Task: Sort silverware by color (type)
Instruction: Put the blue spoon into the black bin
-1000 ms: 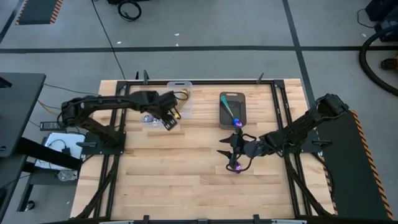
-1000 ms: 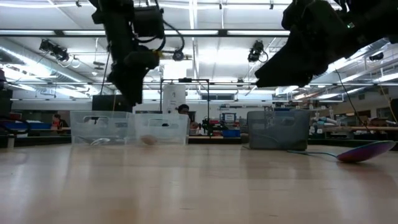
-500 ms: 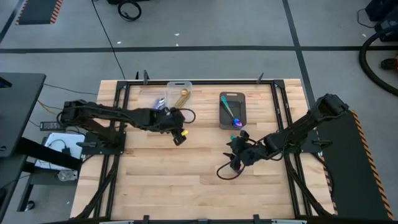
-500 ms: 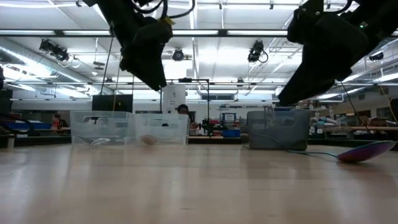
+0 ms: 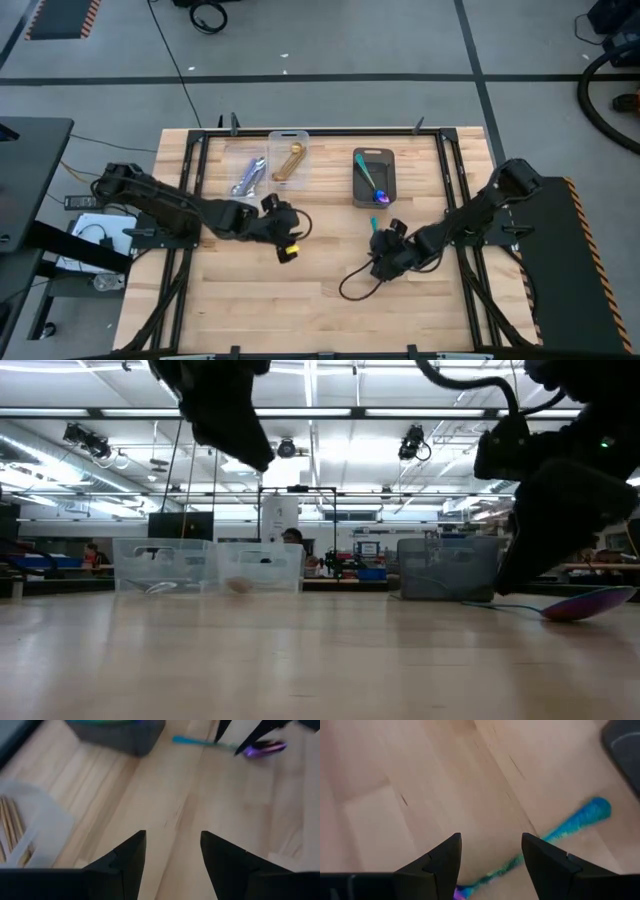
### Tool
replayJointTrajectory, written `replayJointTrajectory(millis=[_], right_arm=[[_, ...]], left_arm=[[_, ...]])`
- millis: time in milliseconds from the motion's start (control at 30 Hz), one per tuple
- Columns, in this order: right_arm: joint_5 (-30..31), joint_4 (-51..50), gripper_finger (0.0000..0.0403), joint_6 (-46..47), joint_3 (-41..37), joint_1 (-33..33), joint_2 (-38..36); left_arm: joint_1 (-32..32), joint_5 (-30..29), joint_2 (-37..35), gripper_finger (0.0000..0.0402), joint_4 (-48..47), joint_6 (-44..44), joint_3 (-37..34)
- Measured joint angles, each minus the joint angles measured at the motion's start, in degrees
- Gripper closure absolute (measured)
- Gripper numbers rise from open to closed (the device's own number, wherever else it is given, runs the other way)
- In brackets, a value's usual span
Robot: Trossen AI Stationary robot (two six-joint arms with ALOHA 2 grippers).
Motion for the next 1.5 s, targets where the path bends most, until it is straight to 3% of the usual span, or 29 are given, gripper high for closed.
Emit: replayJointTrajectory(millis=[233, 567, 1100, 1267, 1500], right_arm=[[2.92, -8.84, 0.0186, 1.72, 6.02, 1.39, 4.05], [-1.33, -21.45, 0.0182, 15.67, 7.72, 0.69, 3.28], [-3.85, -14.87, 0.0179, 17.90, 5.89, -0.46, 4.44], [-5.89, -13.29, 0.0195, 17.59, 5.63, -0.42, 6.44], [-8.52, -13.32, 0.0251, 14.32, 5.59, -0.60, 6.45]], left_arm=[[-4.68, -3.73, 1.92, 0.0205, 6.16, 4.09, -0.02], [-5.71, -4.51, 10.50, 0.0205, 13.46, 10.13, 0.00], [-5.61, -3.43, 11.10, 0.0205, 12.18, 5.93, 0.00], [-6.47, -3.29, 11.08, 0.0205, 11.87, 5.55, 0.02], [-7.13, 3.05, 10.69, 0.0205, 11.30, 5.64, 0.11]])
